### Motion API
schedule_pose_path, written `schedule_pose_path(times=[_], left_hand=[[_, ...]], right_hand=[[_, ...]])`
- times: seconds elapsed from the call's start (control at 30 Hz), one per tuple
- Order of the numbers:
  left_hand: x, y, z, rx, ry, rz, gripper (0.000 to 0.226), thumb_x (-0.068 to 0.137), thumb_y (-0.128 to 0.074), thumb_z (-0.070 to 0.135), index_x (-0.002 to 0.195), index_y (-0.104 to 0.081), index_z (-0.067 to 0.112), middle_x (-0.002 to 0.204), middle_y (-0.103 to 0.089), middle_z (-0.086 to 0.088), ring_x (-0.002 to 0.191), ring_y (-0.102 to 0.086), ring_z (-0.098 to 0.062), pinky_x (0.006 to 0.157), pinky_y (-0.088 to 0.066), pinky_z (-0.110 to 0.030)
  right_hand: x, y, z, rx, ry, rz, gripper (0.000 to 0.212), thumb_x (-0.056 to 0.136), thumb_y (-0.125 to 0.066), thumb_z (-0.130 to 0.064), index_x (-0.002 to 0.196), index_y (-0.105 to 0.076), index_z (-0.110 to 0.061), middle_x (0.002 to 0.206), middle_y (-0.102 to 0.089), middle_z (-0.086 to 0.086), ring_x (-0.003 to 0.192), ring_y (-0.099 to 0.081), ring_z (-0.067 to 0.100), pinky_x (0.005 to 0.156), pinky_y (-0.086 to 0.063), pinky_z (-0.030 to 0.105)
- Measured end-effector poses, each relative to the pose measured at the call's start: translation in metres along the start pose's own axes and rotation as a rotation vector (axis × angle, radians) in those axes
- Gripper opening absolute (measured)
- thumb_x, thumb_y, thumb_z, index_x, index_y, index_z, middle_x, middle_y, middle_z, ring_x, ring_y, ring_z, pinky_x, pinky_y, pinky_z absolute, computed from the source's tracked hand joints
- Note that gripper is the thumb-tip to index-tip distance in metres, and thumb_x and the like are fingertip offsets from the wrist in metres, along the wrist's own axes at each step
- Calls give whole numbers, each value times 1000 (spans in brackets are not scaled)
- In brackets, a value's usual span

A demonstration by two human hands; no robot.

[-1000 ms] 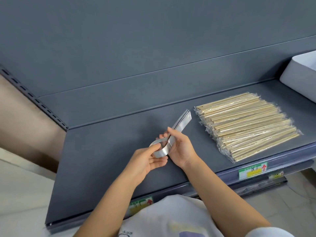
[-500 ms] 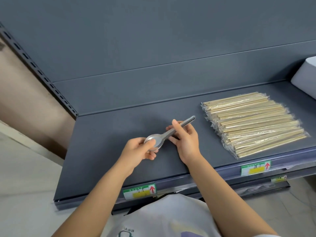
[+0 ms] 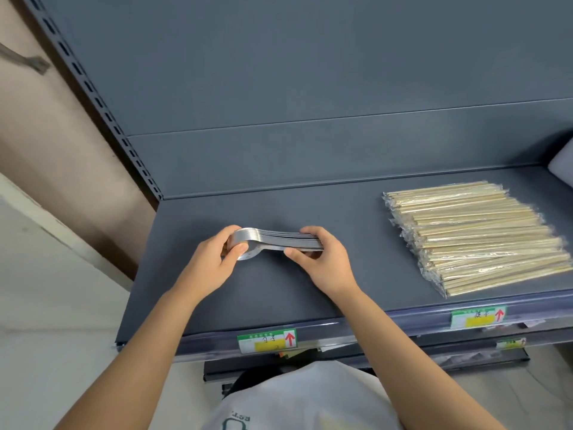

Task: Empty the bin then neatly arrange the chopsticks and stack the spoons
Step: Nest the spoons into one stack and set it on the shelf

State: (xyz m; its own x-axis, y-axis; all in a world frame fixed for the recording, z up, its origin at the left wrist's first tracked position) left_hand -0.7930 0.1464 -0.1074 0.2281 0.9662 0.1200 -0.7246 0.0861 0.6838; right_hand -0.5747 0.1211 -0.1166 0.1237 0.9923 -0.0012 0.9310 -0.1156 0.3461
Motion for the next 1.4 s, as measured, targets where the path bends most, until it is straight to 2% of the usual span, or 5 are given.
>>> schedule_pose_path(times=[0.23,0.43,0.67,0.9,1.4], left_hand=[[1,8,-18,166,-53,48,30,95,-55,29,124,-53,23,83,-53,6,80,-50,-11,72,-42,-29],[12,11,-25,196,-75,40,41,88,-43,50,119,-56,27,107,-56,16,103,-43,-8,94,-29,-32],[15,8,-32,199,-90,27,46,84,-46,53,125,-48,33,116,-55,17,110,-44,-10,95,-21,-27],[14,8,-35,142,-88,92,75,79,-52,59,142,-38,19,121,-54,9,111,-45,-10,100,-25,-27],[13,5,-29,360,-80,59,80,92,-23,59,151,-19,6,154,-31,-10,133,-38,-28,105,-32,-38]], right_hand=[[1,-23,-1,-697,306,133,45,88,-50,-56,115,-58,-21,118,-48,13,107,-45,29,87,-40,40],[16,-46,-11,-918,519,-1,45,92,-37,-44,115,-59,-12,104,-59,4,89,-56,27,79,-27,32],[19,-51,-12,-923,479,-4,39,93,-39,-36,111,-62,-11,101,-59,3,84,-48,24,75,-28,31],[26,-57,-10,-873,429,-134,54,96,-34,-34,140,-45,-5,135,-54,8,122,-49,27,103,-27,29],[21,-57,-9,-985,343,-143,64,97,-24,-52,146,-37,-12,147,-43,6,139,-36,23,116,-11,34]])
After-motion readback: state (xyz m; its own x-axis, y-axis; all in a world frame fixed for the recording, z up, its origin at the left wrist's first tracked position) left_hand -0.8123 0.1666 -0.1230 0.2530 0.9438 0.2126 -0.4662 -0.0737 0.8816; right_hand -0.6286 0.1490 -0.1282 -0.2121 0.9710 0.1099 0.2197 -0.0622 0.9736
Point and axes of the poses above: each hand's wrist, its own x-axis towards the middle knuckle, its own y-axis out of the back of the hand, z = x × y, the point moved 5 cm from there along x, towards the middle knuckle
